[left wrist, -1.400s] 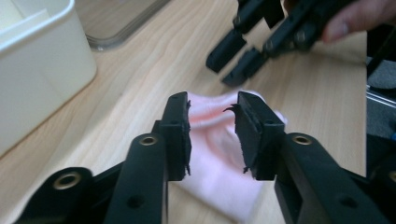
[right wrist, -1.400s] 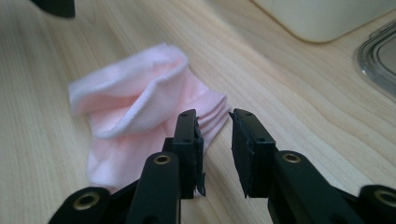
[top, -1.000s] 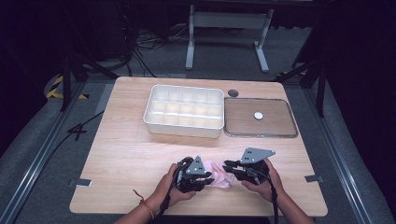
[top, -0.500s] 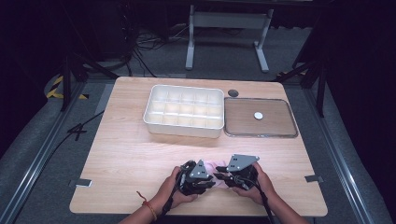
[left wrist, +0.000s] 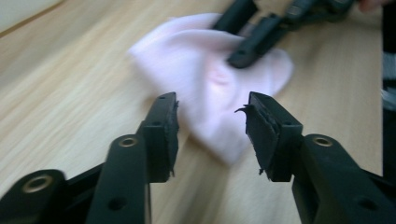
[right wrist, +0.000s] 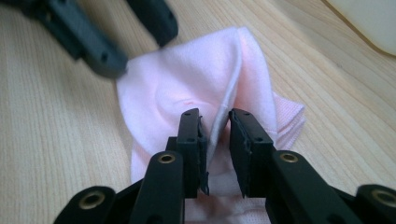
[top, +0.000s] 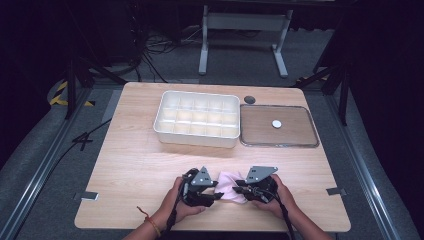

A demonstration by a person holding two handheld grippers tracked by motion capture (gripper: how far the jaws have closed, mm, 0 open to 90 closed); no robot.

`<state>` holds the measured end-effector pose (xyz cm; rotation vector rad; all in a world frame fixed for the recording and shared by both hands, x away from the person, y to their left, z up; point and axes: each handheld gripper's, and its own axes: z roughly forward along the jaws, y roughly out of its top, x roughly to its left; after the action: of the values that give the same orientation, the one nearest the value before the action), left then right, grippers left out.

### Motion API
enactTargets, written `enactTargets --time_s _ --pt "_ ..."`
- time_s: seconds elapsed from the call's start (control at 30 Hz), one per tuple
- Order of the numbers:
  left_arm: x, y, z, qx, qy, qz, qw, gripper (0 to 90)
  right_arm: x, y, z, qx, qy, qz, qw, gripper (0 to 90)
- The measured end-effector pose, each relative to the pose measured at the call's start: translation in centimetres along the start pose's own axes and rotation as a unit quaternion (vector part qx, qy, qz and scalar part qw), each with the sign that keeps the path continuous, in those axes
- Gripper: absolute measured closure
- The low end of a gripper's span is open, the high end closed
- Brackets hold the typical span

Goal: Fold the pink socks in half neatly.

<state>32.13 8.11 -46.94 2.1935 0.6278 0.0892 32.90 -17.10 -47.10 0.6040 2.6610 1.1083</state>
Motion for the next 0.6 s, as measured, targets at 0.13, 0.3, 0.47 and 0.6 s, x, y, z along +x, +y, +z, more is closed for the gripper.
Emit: enactTargets --time_s 0.13,0.3,0.47,0.6 --pt "0.9 -0.4 0.0 -0.01 0.004 -0.041 0.9991 48.8 0.1 0.0 0.0 0.002 -0.002 -0.003 1.0 74.5" --pt "0.5 -0.3 0.9 0.005 0.018 -0.03 0.9994 48.4 0.2 0.0 -0.1 0.001 -0.005 -0.006 1.0 74.4" --pt "0.5 -0.3 1.2 0.016 0.027 -0.015 0.9994 48.6 0.4 0.2 -0.4 -0.006 -0.013 -0.007 0.9999 67.2" --pt "0.4 -0.4 1.3 0.015 0.032 -0.011 0.9993 49.2 0.4 0.6 -1.1 -0.025 -0.029 -0.003 0.9993 64.4"
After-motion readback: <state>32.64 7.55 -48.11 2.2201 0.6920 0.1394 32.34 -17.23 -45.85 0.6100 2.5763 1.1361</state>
